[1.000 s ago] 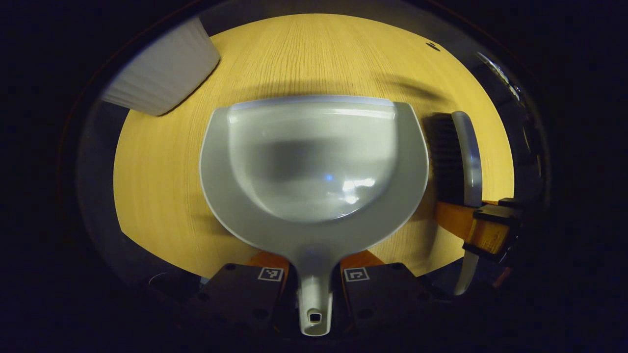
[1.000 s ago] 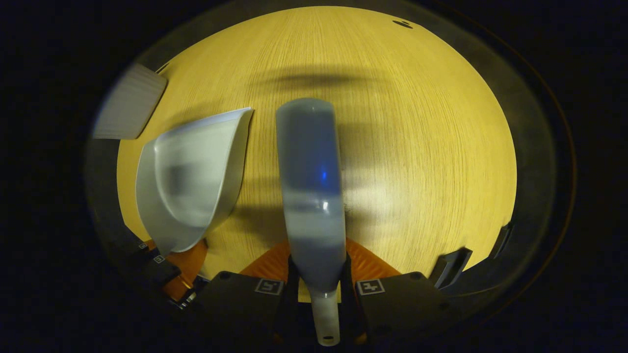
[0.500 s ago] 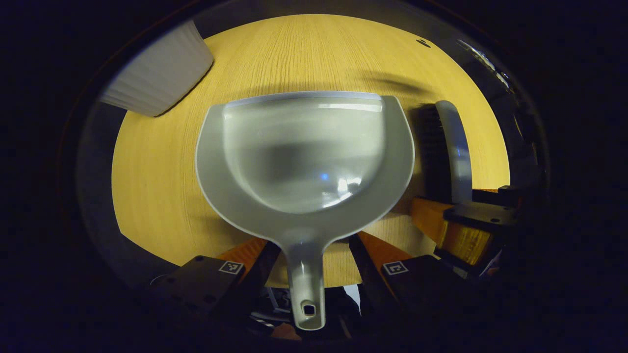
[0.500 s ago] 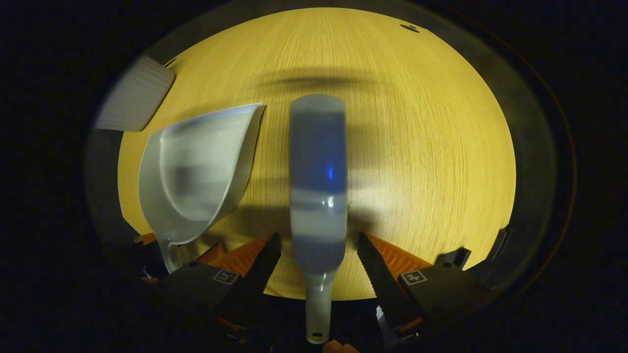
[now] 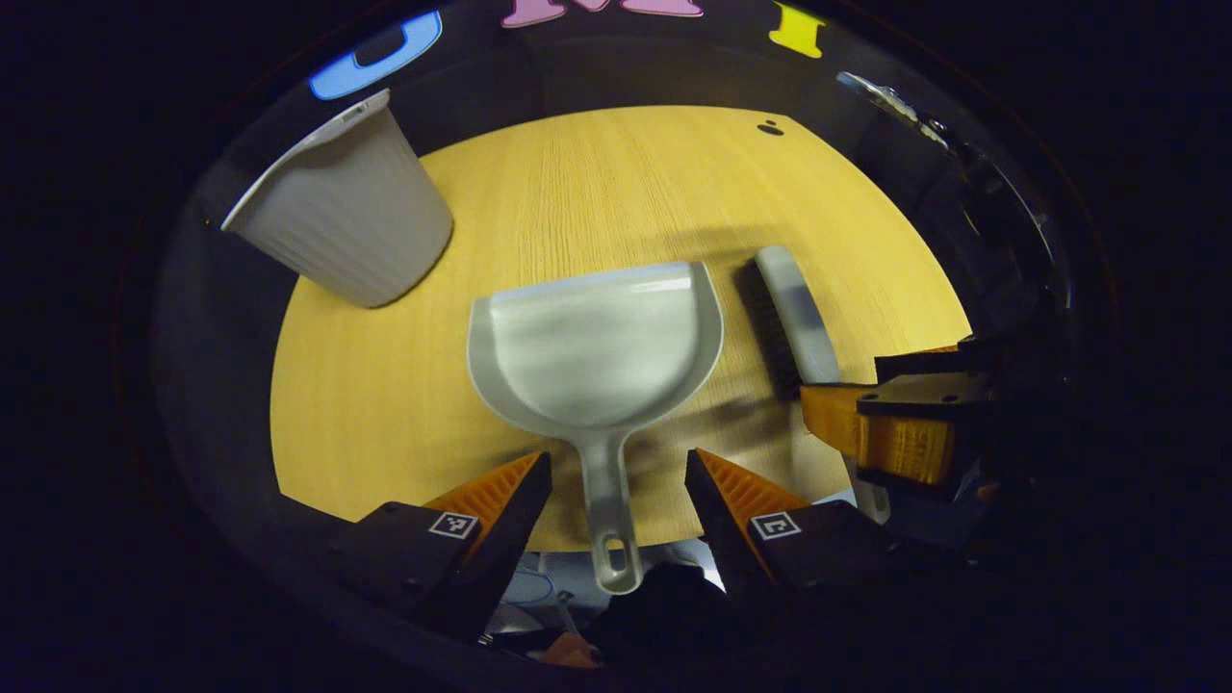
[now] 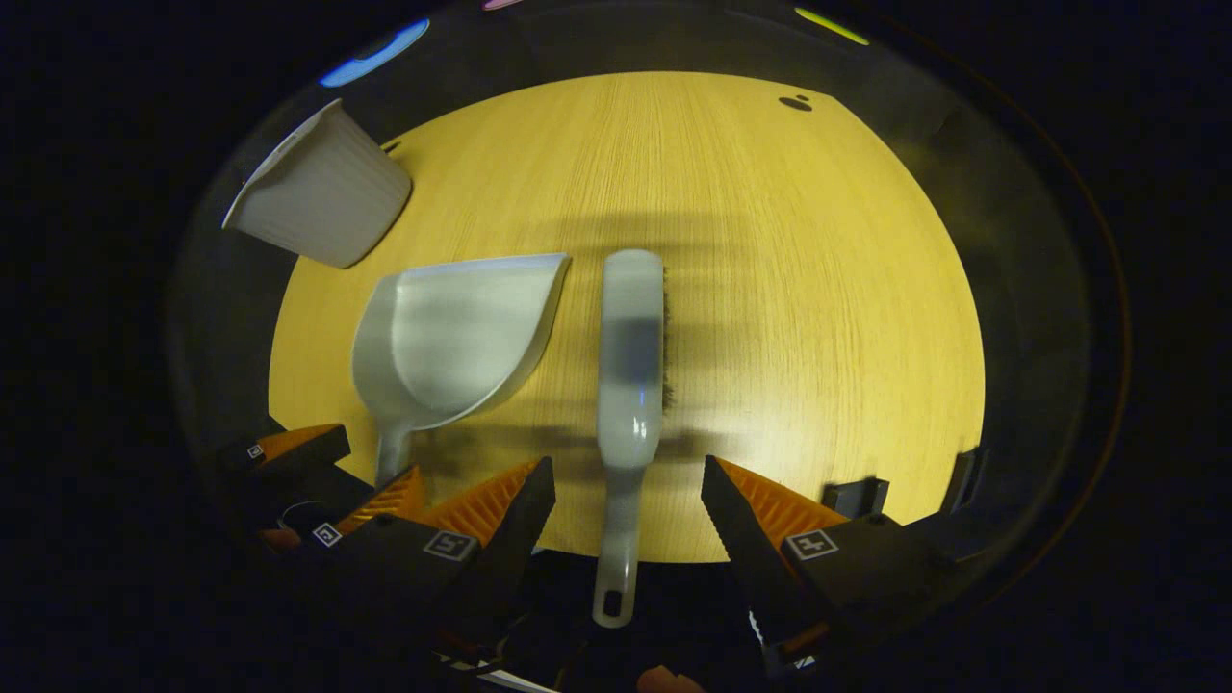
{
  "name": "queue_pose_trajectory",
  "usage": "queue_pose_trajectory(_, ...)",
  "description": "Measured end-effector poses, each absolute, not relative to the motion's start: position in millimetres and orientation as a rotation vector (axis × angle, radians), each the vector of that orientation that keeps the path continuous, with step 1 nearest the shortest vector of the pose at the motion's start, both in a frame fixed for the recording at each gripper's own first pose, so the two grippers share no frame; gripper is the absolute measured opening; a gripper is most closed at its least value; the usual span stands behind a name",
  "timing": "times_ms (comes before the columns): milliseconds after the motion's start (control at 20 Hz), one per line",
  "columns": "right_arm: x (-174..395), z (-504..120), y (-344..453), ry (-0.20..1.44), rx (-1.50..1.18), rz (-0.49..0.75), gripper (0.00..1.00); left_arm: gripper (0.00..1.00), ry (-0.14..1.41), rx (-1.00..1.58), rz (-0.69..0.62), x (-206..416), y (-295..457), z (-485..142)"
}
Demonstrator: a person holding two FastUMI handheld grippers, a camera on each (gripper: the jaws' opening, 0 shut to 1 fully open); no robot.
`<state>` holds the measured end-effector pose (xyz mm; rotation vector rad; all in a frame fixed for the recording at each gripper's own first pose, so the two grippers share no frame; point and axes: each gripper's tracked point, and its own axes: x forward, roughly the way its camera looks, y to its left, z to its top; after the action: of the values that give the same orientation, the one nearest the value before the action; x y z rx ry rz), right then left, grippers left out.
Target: Pick up the small broom and dustpan from the desktop, sweep the trash into the dustpan with the broom, and then empty the trash into the garbage bin.
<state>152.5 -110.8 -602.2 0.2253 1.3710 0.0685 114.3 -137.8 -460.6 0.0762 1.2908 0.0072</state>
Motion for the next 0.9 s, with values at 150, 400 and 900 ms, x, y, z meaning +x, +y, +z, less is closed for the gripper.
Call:
queue_pose_trajectory(150,141.8,-556.6,-110.2,1.236,0.249,0.051,0.89,0.85,1.124,0.064,-0.016,107.4,-131.2,-419.8)
queue_pose_trajectory(400,125.9,-469.3,-110.1,0.934,0.213,0.027,1.00,0.85,0.838,-0.047,0.005,80.5,-111.7,-353.2)
queue_pose_trajectory(900,113.0,-335.9,-120.1,0.396,0.101,-0.053,0.98,0.84,0.462,-0.107,0.078,45.3,-78.7,-254.2)
